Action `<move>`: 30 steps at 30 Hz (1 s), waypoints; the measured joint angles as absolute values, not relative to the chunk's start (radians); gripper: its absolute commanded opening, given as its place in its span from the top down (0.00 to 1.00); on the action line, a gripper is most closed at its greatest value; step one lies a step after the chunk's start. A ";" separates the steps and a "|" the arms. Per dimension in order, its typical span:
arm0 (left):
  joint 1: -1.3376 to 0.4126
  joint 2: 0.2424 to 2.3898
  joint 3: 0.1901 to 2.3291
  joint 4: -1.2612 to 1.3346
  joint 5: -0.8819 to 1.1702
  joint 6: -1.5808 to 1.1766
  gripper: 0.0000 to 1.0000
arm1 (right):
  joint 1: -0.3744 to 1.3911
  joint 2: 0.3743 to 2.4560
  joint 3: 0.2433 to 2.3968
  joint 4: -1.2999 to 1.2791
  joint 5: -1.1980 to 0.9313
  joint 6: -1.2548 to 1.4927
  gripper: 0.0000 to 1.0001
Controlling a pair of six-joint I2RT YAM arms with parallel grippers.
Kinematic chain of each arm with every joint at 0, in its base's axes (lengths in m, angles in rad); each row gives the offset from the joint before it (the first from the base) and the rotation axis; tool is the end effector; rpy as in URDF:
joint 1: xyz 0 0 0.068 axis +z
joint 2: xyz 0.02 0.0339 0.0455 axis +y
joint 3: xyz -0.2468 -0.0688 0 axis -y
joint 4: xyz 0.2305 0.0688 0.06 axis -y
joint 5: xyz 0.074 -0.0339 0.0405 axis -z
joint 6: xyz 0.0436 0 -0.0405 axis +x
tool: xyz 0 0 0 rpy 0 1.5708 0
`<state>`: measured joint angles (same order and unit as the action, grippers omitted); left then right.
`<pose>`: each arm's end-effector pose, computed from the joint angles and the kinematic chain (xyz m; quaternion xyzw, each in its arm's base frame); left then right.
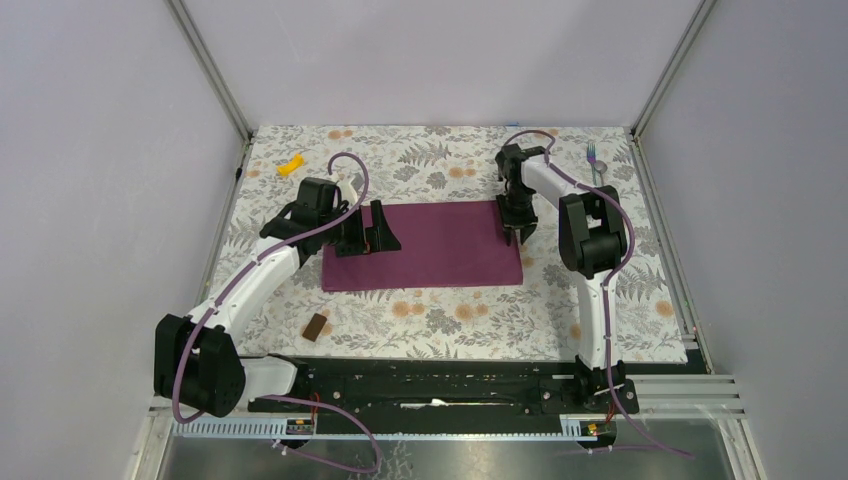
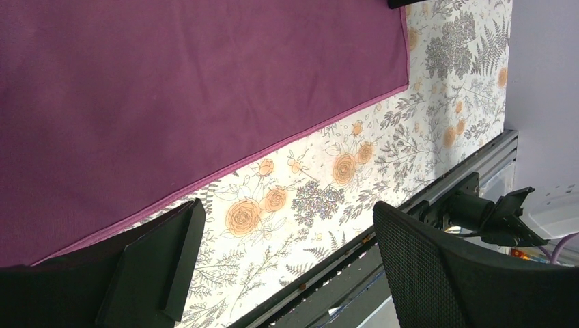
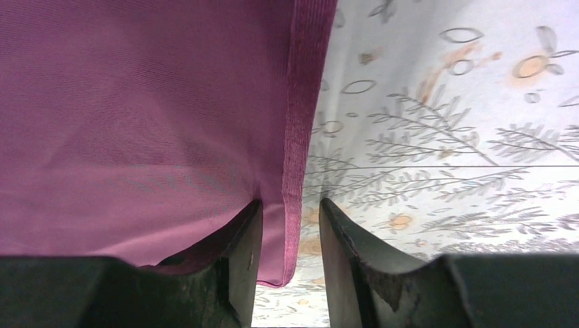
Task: Fold the napkin into a case and place the utensils inside
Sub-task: Pick up the rectangle-folded napkin from the center of the board.
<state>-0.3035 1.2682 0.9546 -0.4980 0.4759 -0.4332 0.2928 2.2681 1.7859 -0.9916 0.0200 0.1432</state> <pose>0.2439 -0.0973 0.2533 0.0287 0.9064 -0.3339 0.2571 0.4042 0.1209 0.1319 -0.0742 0.9960 0.0007 0.0495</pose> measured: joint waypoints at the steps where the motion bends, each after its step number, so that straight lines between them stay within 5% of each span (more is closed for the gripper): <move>1: -0.303 1.268 0.955 -0.500 0.477 -0.433 0.01 | 0.289 2.274 1.795 -0.998 0.032 0.135 0.57; 5: -0.303 1.263 0.955 -0.506 0.483 -0.433 0.01 | 0.277 2.290 1.827 -1.015 0.098 0.108 0.54; 15: -0.303 1.263 0.955 -0.519 0.489 -0.433 0.01 | 0.265 2.272 1.834 -0.991 0.122 0.112 0.23; 30: -0.303 1.263 0.955 -0.525 0.494 -0.423 0.01 | 0.265 2.283 1.832 -0.974 0.026 0.139 0.35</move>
